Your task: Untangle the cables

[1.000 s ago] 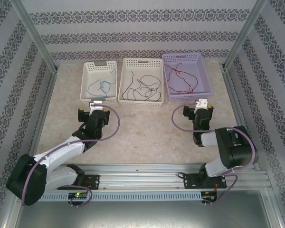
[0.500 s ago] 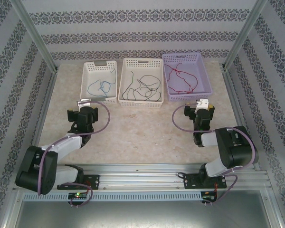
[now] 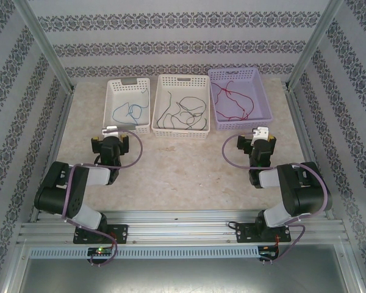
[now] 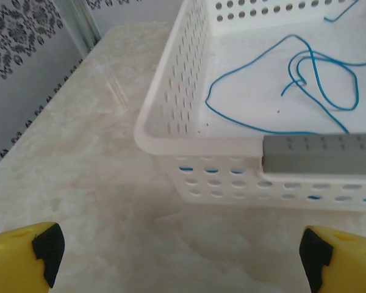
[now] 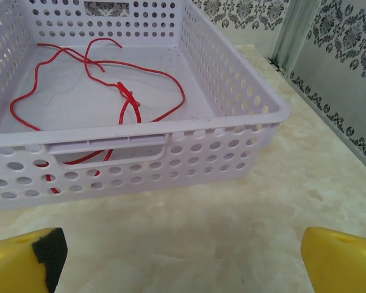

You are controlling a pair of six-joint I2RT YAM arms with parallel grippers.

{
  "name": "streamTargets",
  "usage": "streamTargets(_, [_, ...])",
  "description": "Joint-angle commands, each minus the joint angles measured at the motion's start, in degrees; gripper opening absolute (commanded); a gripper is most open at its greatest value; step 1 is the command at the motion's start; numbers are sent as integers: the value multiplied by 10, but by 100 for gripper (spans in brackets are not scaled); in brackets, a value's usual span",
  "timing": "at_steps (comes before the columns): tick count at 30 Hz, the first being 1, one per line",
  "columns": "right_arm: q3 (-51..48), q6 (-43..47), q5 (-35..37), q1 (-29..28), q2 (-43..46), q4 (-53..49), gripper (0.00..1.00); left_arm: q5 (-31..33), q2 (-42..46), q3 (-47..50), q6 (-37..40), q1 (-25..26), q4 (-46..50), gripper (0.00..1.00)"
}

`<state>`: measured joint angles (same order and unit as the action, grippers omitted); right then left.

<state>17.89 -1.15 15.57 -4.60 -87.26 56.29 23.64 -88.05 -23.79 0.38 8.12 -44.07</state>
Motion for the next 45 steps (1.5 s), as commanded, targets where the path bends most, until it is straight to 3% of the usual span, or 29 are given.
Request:
streamTargets(1, [12, -9, -8, 6, 2, 2, 98, -31, -1, -11, -2, -23, -36, 100])
streamTargets(11, [12, -9, -9, 6, 3, 2, 98, -98, -2, -19, -20, -53, -14, 100])
streamTargets(21, [11, -8, -9, 6, 3, 2, 98, -167, -11, 13, -28, -76, -64, 100])
streamTargets(22, [11, -9, -10, 6, 3, 2, 98, -161, -29, 23, -20, -74, -112, 100])
streamTargets(45, [15, -11, -5, 5, 4, -12, 98, -145, -28, 25, -17, -65, -115, 100])
